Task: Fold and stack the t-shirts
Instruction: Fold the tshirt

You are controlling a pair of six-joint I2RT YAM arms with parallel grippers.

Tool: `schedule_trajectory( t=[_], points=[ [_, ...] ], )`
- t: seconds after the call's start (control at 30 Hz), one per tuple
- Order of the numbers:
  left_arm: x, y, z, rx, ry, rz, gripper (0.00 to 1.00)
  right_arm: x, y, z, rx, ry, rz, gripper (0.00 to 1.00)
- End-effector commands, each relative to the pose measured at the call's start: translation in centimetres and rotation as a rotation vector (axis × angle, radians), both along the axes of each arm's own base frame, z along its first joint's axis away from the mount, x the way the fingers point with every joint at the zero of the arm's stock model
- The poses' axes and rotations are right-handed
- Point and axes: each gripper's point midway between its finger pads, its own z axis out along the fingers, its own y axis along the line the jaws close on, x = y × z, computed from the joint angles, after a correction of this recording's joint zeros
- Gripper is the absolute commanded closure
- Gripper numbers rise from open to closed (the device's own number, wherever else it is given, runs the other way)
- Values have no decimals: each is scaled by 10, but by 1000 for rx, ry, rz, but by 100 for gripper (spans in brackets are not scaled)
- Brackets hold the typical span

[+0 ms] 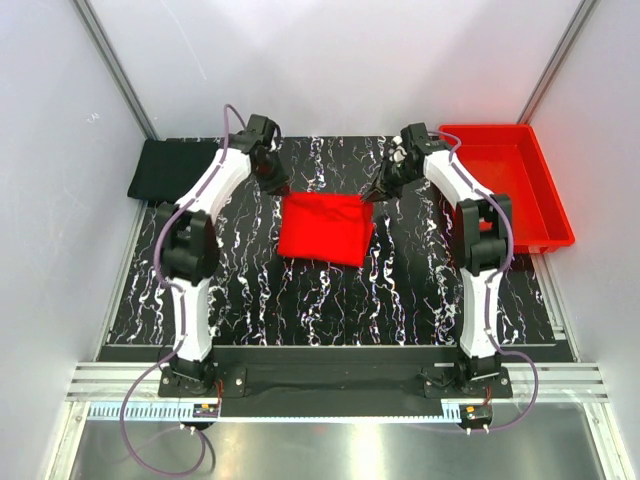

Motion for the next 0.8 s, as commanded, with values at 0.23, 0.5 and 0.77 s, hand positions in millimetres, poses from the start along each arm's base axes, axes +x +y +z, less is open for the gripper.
schedule_trajectory(
  t=[0.23,0.5,0.77],
  points=[
    [97,25,-21,76,-150,32,43,100,-57,-26,-65,-100,-85,36],
    [46,29,22,76,-258,-67,39,45,-51,13,-76,-128,-9,36],
    [-31,-30,3,-162,-270,-272,61,-27,23,12,36,-108,175,62]
  ],
)
